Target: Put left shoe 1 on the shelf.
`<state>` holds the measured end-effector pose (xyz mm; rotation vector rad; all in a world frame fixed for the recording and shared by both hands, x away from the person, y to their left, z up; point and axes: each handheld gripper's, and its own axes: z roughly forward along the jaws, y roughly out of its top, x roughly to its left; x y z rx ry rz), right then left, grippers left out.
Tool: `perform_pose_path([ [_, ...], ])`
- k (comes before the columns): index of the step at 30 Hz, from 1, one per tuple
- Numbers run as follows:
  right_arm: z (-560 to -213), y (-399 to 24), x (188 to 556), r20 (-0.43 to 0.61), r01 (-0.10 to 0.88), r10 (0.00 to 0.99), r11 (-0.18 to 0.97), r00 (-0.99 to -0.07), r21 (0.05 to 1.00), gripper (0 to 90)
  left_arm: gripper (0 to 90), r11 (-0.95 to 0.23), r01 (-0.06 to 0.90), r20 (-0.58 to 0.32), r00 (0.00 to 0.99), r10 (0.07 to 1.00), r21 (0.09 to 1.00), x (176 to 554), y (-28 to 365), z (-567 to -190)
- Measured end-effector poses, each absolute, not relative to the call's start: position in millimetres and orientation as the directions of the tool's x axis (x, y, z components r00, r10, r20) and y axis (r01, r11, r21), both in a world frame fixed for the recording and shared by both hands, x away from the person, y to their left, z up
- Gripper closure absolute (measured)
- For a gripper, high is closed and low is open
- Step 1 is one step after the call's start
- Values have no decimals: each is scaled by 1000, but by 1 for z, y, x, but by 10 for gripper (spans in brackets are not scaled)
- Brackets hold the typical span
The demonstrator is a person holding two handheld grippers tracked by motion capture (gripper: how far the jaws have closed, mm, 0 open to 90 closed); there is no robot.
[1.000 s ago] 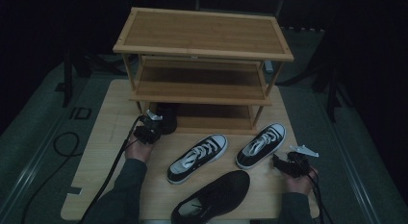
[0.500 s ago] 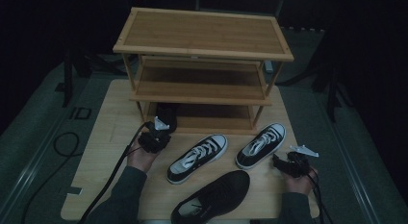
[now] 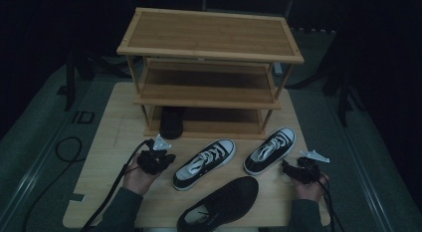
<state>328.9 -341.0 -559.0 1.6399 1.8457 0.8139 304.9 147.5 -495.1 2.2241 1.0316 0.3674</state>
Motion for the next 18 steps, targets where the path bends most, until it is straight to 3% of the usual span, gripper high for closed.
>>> perform_pose_path([
  [8,-559,-341,329,1,670,993,79,-118,738,255,900,-539,587,-46,701,712,603,315,141,-516],
  [18,-559,-341,329,0,670,993,79,-118,738,255,900,-569,563,-41,732,680,599,319,131,-524],
])
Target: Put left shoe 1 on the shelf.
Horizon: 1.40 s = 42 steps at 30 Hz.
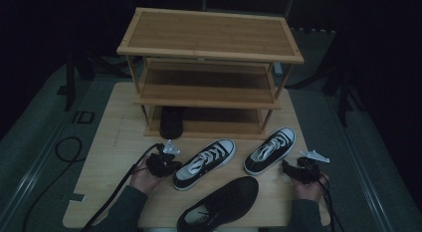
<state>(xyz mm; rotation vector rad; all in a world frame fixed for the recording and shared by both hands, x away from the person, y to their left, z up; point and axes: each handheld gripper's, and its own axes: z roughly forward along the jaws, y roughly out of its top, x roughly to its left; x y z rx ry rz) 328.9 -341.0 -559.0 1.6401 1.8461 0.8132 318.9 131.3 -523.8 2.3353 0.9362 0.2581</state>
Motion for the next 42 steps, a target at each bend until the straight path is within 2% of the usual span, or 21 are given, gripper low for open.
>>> perform_pose_path([
  [17,-559,-341,329,0,670,993,80,-118,738,255,900,-601,518,-29,772,635,609,319,105,-529],
  [37,-559,-341,330,1,671,993,79,-118,738,255,900,-607,483,-8,786,618,631,341,72,-534],
  [42,-559,-341,330,1,671,993,79,-118,738,254,900,-586,484,-28,786,618,650,347,65,-537],
])
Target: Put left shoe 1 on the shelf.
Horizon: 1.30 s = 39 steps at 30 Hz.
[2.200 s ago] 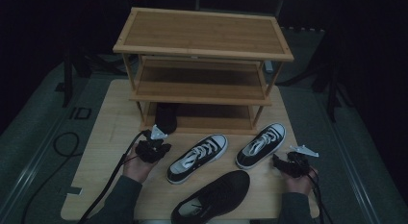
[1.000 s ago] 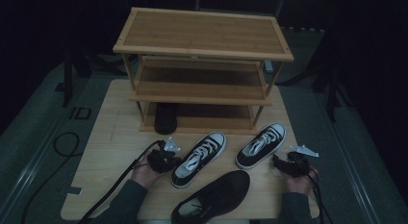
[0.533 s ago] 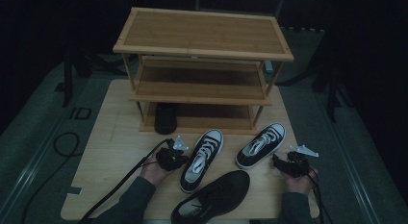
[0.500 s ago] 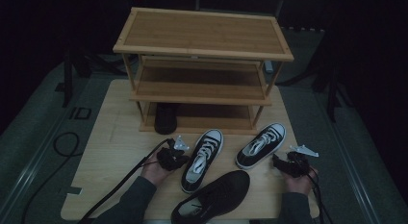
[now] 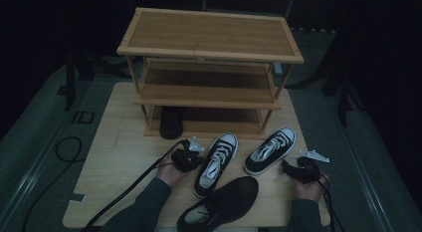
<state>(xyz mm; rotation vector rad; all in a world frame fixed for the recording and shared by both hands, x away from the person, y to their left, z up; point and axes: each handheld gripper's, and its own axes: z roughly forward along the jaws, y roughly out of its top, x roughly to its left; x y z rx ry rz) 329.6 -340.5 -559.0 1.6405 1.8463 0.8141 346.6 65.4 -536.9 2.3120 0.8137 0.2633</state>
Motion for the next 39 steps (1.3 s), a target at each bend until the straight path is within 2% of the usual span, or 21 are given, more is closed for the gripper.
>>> perform_pose_path([
  [6,-559,-340,330,0,670,993,80,-119,738,254,900,-581,474,-11,780,625,661,352,60,-536],
  [18,-559,-340,330,0,670,993,82,-121,738,253,900,-557,461,-40,793,607,691,358,47,-537],
  [24,-559,-340,331,0,671,993,82,-122,737,251,900,-563,460,-39,796,604,686,361,38,-538],
  [31,-559,-340,332,0,671,992,85,-125,737,247,900,-615,437,21,804,594,656,362,28,-533],
  [39,-559,-340,334,4,671,991,87,-132,736,238,900,-602,455,7,795,607,656,367,23,-531],
])
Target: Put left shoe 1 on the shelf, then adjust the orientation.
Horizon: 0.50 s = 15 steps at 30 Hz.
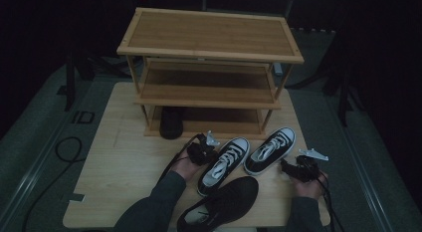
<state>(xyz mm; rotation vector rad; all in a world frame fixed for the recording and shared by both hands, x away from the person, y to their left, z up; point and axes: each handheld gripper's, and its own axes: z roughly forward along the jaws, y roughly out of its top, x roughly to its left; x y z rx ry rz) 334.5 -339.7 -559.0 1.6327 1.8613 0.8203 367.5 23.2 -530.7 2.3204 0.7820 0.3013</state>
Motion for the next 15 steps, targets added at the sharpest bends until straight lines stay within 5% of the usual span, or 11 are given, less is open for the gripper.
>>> perform_pose_path([
  [15,-559,-340,335,3,671,991,88,-134,736,238,746,-560,450,-77,822,564,696,342,50,-492],
])
